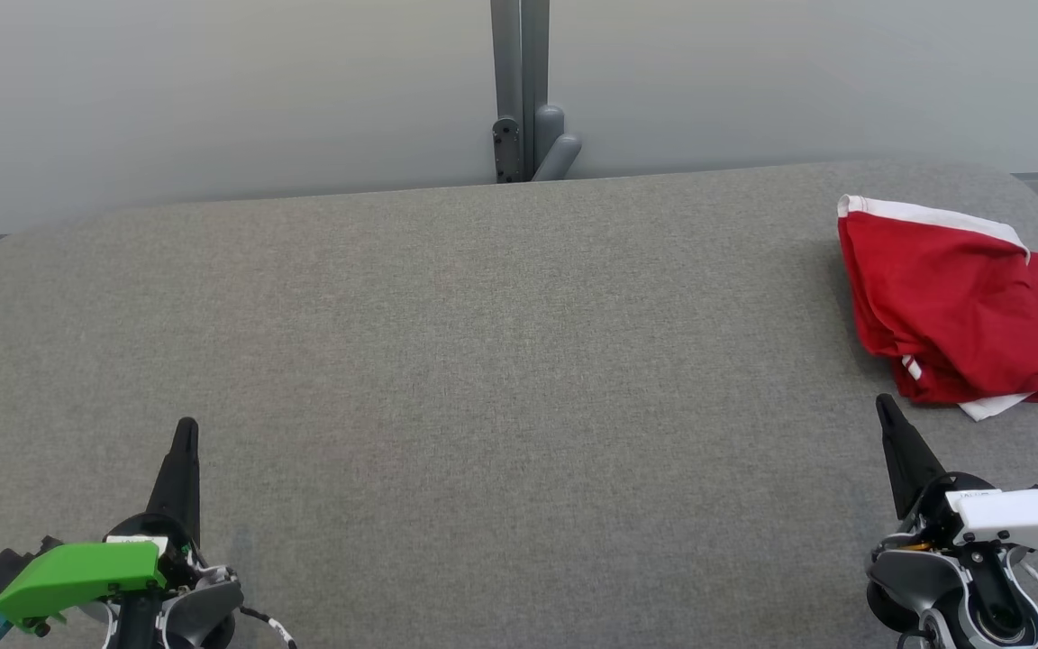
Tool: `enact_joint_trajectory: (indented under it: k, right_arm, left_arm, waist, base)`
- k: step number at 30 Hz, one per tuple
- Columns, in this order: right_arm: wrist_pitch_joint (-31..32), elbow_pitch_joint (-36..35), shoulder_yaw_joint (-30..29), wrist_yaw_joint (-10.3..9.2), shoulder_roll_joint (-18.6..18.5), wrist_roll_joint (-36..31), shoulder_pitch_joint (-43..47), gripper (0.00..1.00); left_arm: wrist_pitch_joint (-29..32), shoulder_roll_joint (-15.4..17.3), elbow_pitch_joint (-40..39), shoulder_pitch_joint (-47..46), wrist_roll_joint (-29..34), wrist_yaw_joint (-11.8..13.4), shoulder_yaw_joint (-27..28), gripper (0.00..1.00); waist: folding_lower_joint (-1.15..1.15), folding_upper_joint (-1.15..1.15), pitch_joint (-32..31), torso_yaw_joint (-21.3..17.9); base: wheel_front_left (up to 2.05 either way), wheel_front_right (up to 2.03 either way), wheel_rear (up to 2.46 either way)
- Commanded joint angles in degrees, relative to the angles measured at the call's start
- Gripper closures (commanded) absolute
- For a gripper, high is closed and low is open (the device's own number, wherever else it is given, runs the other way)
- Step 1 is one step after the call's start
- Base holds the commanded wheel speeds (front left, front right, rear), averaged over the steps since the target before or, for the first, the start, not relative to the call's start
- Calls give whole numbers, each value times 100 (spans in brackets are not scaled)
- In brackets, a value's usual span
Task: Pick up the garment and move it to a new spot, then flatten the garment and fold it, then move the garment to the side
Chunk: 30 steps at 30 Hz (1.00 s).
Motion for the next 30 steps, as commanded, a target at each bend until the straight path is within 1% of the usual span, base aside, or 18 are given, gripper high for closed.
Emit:
enact_joint_trajectory:
  k: [1,30]
  right_arm:
    - [26,-18,-12,2,-29,44,-20,100]
    - [26,-18,-12,2,-29,44,-20,100]
  left_arm:
    - [11,2,-1,-88,39,-31,32,100]
    - [15,1,-1,-89,42,-31,35,100]
  waist:
    - [0,25,0,0]
    - [0,25,0,0]
  base:
    - [0,0,0]
    - [0,0,0]
